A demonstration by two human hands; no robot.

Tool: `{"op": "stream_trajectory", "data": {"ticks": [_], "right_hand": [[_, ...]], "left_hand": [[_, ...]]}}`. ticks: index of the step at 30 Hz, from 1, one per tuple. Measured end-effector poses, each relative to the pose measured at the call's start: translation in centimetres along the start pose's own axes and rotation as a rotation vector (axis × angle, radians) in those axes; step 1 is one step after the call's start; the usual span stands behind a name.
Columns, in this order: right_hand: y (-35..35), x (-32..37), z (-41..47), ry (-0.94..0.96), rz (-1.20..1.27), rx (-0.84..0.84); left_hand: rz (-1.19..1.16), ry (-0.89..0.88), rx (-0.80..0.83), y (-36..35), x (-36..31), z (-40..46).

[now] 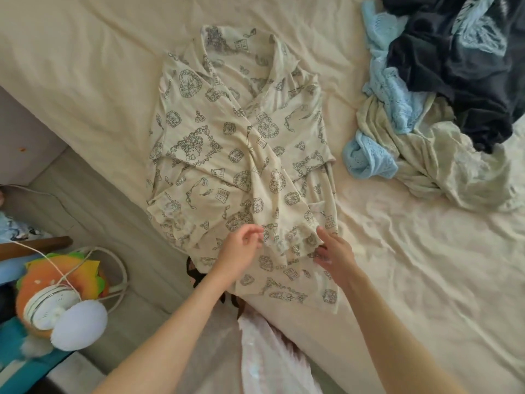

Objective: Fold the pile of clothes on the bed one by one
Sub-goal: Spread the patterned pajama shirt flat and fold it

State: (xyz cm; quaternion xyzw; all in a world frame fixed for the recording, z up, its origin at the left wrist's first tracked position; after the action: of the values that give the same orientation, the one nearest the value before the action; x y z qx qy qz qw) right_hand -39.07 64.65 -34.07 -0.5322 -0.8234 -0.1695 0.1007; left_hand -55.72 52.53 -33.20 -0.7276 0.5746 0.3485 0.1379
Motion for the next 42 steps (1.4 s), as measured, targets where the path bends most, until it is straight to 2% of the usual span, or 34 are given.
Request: {"op": "stream_trajectory", "data": {"ticks": [5, 8, 11, 14, 17, 19, 22, 24, 27, 34, 36, 39, 42], "right_hand": [[-1.1, 0.4, 1.4, 0.033, 0.051, -0.064], [-0.2, 0.4, 1.0, 0.093, 0.132, -0.124], [2.0, 0.4, 0.8, 0.183, 0.057, -0.253], [3.2, 0.9, 1.7, 0.210, 0.008, -0.300], [3.0, 1.8, 2.8, 0.194, -0.162, -0.350], [2.1, 3.2, 3.2, 0.284, -0.298, -0.400], [-0.1, 5.9, 3.3, 0.478, -0.675, -0.485], [-2.3, 8.0, 3.3, 0.643, -0.838, -0.452], [-7.0, 11.2, 3.4, 0.871, -0.965, -0.284], [-18.6, 18.3, 4.7, 1.017, -1.054, 0.018], [-21.0, 19.6, 5.4, 0.973, -1.040, 0.021], [-22.7, 19.6, 6.1, 0.927, -1.023, -0.059], [-23.3, 19.0, 6.3, 1.044, -1.157, -0.084]], "left_hand": [[-0.196, 0.200, -0.194, 3.0, 1.0, 2.6], [-0.319, 0.239, -0.232, 3.0, -0.8, 4.7], [-0.381, 0.316, -0.251, 3.0, -2.8, 6.8], [-0.448, 0.396, -0.276, 3.9, -3.6, 8.0], [-0.568, 0.483, -0.294, 5.6, -3.2, 8.5], [-0.651, 0.499, -0.316, 7.1, -2.9, 8.8], [-0.782, 0.479, -0.342, 9.2, -2.7, 9.5], [-0.879, 0.455, -0.351, 10.1, -3.0, 10.0], [-1.027, 0.432, -0.366, 10.9, -3.4, 10.3], [-0.985, 0.320, -0.455, 11.5, -1.3, 9.0], [-1.007, 0.317, -0.446, 12.2, -0.5, 9.2], [-0.960, 0.311, -0.436, 12.9, 0.3, 9.6], [-0.985, 0.283, -0.429, 13.9, 0.5, 9.7]]}}
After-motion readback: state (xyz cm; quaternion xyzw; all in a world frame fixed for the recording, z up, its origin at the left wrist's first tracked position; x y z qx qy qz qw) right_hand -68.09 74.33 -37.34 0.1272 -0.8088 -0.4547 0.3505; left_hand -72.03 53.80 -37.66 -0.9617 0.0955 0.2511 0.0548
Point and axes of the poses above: each hand's wrist, its own z-axis towards the middle knuckle, its own y-axis out of the back of the hand, x = y × z, the point moved 1 cm from there along z, towards the middle knuckle, and after that the axes turned 1 degree about z, right-handed, at the moved point
